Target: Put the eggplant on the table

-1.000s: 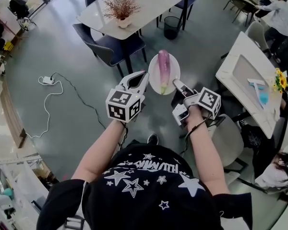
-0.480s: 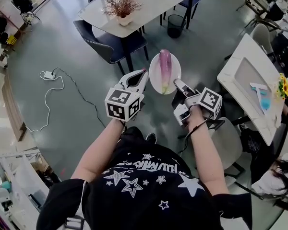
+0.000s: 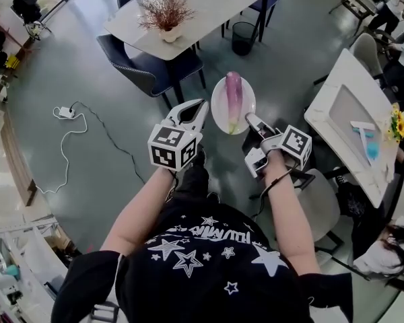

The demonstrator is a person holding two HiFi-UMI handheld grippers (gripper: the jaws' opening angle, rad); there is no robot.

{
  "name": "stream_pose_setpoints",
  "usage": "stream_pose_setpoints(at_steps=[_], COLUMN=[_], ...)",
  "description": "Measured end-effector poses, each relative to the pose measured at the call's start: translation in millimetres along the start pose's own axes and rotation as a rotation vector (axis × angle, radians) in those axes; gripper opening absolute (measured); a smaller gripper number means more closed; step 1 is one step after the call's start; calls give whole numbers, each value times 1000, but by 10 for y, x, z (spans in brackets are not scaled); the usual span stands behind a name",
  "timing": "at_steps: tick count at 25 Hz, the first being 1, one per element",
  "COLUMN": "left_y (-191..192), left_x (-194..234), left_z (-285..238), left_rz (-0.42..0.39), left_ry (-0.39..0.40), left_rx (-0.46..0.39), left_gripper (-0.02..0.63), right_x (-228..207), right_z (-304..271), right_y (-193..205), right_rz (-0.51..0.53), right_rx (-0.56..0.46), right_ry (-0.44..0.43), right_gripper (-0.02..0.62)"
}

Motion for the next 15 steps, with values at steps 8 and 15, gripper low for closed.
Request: stream_pose_setpoints(at_steps=[8, 15], left_y=[-215, -469], left_x=[398, 873], left_z=[-576, -1091], left_rz=[14, 13], left_ry=[30, 44], left_rx=[-15, -25], left_gripper=[8, 8], right_x=[60, 163], right_z=[-464, -1062], right_y=[-484, -900], right_rz=[10, 10], right_rx=[-30, -41], right_ry=[12, 10], right_gripper=[21, 21])
Point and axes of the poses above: the fingertips, and each gripper's own axes: z backward along the fingers, x to its left, y out of its underside, the point moved 3 cm from there along z, backward along the fingers, and after that the axes turned 1 degree about -z, right-handed, at the moved point
